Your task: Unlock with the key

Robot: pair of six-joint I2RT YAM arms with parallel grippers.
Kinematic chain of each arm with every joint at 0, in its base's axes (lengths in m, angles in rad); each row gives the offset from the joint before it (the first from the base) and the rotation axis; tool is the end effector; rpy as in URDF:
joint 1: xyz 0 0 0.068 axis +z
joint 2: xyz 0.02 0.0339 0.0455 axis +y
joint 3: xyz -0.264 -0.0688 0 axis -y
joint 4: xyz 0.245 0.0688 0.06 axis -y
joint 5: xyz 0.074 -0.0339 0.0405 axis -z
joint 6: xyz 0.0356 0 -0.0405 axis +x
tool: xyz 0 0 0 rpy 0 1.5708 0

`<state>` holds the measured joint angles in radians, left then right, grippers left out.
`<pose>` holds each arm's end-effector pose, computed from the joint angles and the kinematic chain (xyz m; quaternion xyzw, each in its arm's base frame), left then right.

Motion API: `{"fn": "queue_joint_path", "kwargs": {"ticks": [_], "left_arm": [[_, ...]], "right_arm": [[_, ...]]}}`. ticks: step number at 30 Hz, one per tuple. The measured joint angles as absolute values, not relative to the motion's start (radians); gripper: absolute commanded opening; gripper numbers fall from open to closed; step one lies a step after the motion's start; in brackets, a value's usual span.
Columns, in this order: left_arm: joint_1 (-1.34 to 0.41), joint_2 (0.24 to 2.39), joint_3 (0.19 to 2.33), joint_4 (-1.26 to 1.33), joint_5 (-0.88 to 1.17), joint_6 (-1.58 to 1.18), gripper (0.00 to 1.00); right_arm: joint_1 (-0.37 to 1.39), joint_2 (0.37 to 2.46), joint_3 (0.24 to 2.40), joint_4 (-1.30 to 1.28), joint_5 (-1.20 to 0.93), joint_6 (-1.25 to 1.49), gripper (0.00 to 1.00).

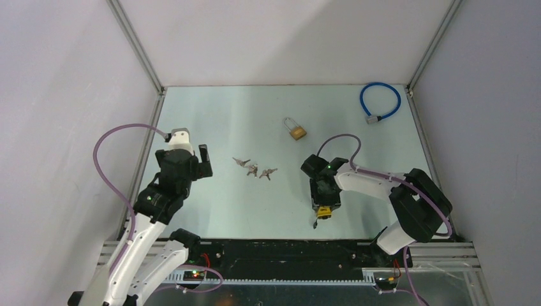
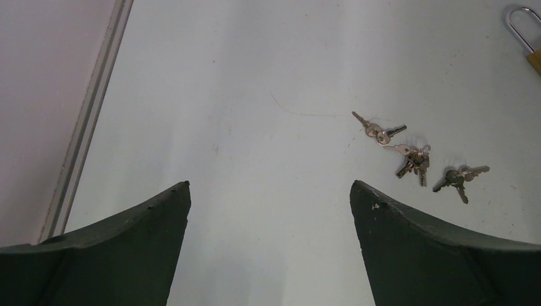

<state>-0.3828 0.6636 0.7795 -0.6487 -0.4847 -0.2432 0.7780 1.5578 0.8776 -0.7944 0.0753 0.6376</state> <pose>0.1354 -0.0367 0.3105 -0.0600 0.8492 0.0500 0.5223 0.1837 0.1773 0.1610 -0.0682 0.9958 0.0027 0.0609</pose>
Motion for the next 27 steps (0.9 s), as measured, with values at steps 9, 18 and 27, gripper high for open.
{"fn": "queue_joint_path", "kwargs": {"ticks": [9,18,27], "left_arm": [[-0.381,0.683,0.780,-0.645,-0.485,-0.244,0.98],[-0.381,0.706,0.780,-0.646,-0.436,-0.294,0.98],[-0.385,0.862,0.780,-0.648,-0.318,-0.379,0.98]], "right_arm": [[0.765,1.535,0.970,-0.740,0.153,0.808,0.18],[0.703,1.671,1.122,-0.648,0.189,0.889,0.20],[0.673,1.785,1.159,-0.622,0.202,0.908,0.47]]}}
